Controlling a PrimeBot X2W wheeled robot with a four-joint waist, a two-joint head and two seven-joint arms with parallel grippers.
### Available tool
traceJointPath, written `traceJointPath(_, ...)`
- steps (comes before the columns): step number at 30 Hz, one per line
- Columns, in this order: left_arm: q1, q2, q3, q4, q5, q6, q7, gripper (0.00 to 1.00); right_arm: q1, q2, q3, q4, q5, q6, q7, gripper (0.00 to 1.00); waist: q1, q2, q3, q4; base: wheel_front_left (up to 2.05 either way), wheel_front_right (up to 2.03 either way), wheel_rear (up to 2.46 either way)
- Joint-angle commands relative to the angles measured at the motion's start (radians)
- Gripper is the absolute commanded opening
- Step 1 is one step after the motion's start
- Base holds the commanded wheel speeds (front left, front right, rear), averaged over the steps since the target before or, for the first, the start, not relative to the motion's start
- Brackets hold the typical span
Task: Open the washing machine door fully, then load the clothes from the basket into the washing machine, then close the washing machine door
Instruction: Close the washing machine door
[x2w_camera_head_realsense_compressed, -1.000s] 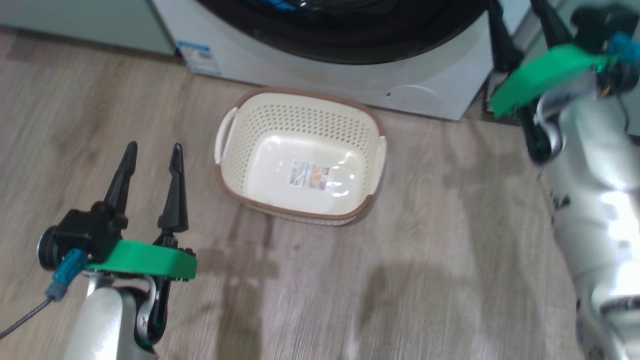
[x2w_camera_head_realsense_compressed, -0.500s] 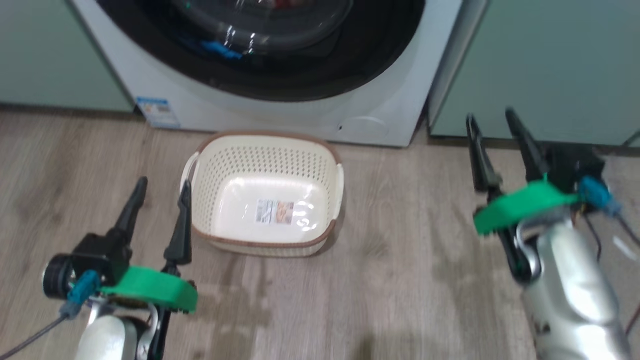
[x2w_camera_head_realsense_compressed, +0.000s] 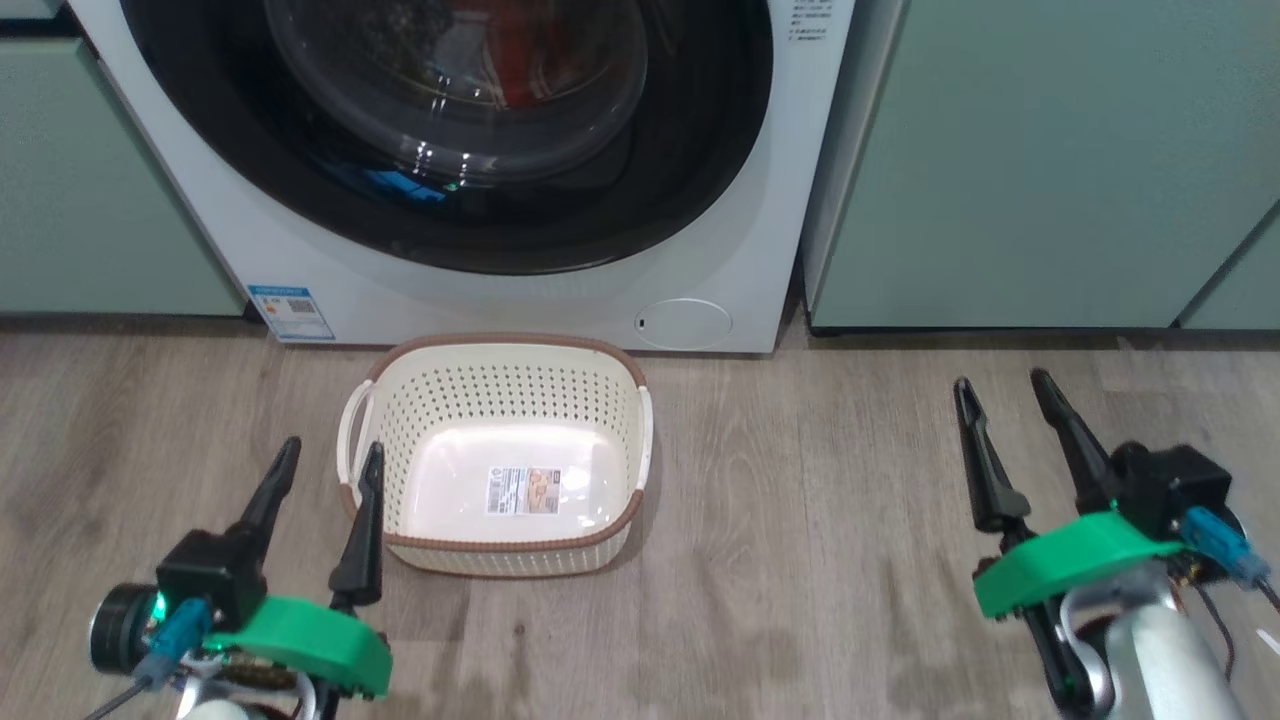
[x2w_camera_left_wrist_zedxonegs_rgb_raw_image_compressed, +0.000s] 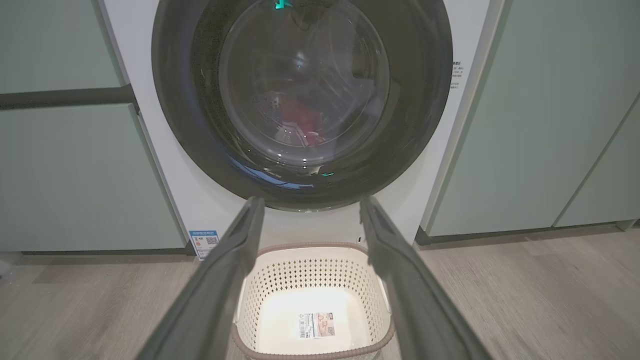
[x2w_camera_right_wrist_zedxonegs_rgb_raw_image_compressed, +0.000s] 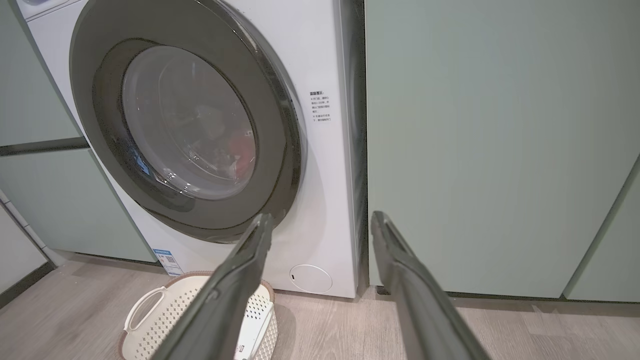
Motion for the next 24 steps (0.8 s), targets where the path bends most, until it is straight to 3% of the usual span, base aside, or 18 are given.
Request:
traceJointPath(1, -0.022, 0.019, 0.031, -0.034, -0.001, 0.007, 0.002, 1.0, -0.009, 0.005, 0.014, -0.049, 0.004, 0.0, 0.008, 1.0, 0.0001, -0.0001, -0.008, -0.006, 0.0, 0.0, 0.0)
traceJointPath(24, -0.011, 0.042, 0.012, -0.043, 0.013, 0.029, 0.006, 1.0, 0.051, 0.005, -0.036, -0.137, -0.036, 0.0, 0.066, 1.0, 0.0001, -0.0001, -0.012, -0.013, 0.0, 0.0, 0.0)
